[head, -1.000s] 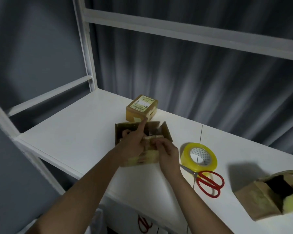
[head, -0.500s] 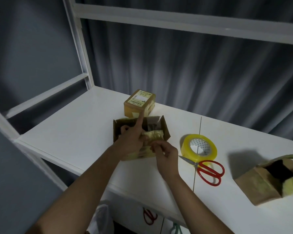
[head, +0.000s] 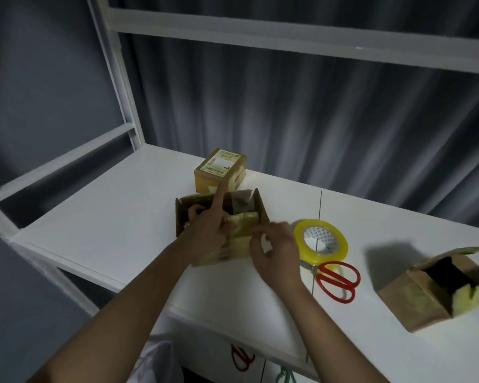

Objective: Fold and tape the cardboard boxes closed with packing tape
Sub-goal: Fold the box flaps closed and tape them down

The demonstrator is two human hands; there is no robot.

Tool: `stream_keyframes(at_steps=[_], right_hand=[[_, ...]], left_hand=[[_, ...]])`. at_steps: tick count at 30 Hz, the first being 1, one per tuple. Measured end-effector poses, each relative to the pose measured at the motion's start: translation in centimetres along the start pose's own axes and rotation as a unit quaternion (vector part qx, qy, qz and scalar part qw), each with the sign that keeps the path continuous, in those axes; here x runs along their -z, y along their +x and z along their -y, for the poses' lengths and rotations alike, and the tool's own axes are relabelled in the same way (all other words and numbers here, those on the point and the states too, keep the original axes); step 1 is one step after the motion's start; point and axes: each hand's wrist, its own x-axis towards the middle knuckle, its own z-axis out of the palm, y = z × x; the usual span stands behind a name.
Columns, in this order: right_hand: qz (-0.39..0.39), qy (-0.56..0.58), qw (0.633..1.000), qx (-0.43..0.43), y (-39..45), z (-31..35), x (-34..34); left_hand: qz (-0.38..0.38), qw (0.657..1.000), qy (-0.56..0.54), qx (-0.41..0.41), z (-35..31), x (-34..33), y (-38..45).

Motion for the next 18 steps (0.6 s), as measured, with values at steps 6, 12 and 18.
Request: stream_keyframes(at_steps=[6, 12, 18], right_hand=[[0.188, -0.229, 0.954, 0.036, 5.2, -0.2, 2.6], [0.231, -0.17, 0.958, -0.003, 5.9, -1.4, 2.6], [0.177, -0.136, 0.974, -0.032, 5.8, -1.5, 1.3]], left_hand=[[-0.011, 0.999, 0.039, -0.011, -0.4, -0.1, -0.2], [-0.181, 0.98, 0.037, -0.071, -0.7, 0.0, -1.1], [-0.283, 0.871, 0.317, -0.248, 0.6, -1.8, -1.3]])
